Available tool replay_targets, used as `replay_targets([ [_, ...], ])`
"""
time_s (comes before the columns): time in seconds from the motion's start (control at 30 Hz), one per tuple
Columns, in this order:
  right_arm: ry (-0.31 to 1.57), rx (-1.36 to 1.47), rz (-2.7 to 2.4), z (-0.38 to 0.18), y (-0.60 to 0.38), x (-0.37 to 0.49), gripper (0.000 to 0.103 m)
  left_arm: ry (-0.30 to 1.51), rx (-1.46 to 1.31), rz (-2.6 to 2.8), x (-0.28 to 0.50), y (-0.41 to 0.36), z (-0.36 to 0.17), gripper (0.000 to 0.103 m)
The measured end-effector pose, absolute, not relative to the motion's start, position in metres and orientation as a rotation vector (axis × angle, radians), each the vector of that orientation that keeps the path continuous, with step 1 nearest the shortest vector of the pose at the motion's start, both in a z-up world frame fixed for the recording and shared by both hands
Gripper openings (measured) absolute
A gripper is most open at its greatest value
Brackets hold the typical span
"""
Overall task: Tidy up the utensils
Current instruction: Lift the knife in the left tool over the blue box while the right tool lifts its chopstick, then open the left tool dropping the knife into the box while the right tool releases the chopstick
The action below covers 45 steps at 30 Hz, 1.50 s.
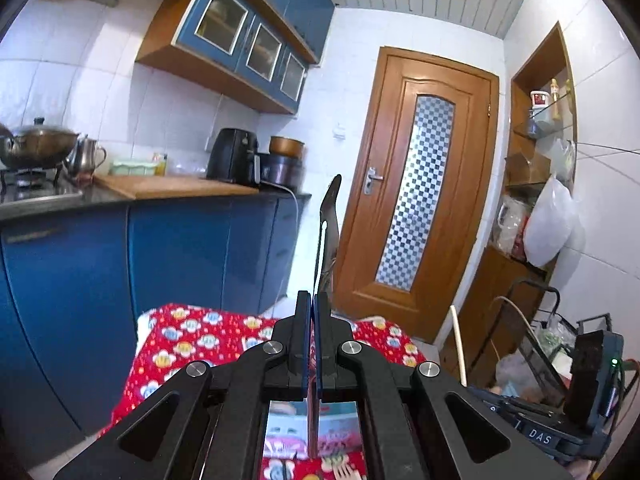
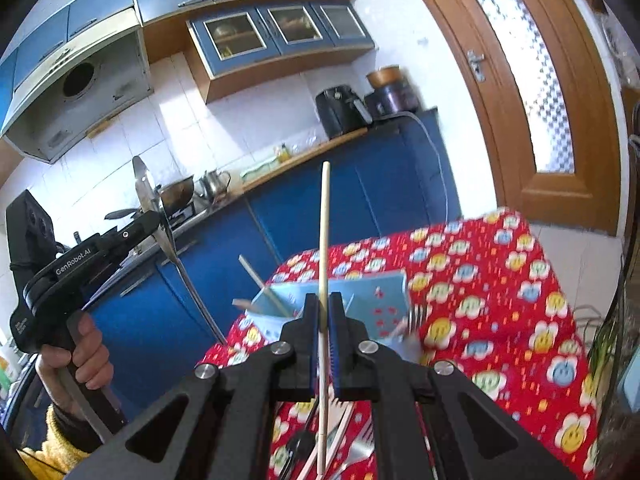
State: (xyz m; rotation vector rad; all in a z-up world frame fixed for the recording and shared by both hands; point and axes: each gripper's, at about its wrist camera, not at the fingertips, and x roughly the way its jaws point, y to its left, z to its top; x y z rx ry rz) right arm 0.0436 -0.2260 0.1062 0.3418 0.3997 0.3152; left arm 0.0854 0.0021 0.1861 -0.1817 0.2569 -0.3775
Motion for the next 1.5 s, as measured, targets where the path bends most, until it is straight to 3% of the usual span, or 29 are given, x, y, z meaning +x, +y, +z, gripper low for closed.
replay_targets([
  [0.53, 0.208, 0.252, 0.167, 0.109, -0.206, 0.104, 0.006, 0.224, -0.218, -0.335, 0.144, -0.009, 0.168, 0.001],
  [1.3, 0.271, 0.168, 0.138, 0.069, -0.188, 0.151, 0.007, 0.284, -0.144, -0.354, 0.171, -0.025, 0.118, 0.003],
  [1.37, 0.28, 0.179, 0.149, 0.069, -0.188, 0.149, 0.013, 0.286, -0.144, -0.357, 0.17, -0.025, 0.117, 0.005],
  [1.43, 0.278, 0.186, 0.156, 0.07, -0.188, 0.147, 0.026, 0.289, -0.143, -0.359, 0.169, -0.025, 0.117, 0.009],
  [1.5, 0.271, 0.19, 0.161, 0.073, -0.188, 0.145, 0.028, 0.287, -0.137, -0.355, 0.167, -0.025, 0.118, 0.012],
])
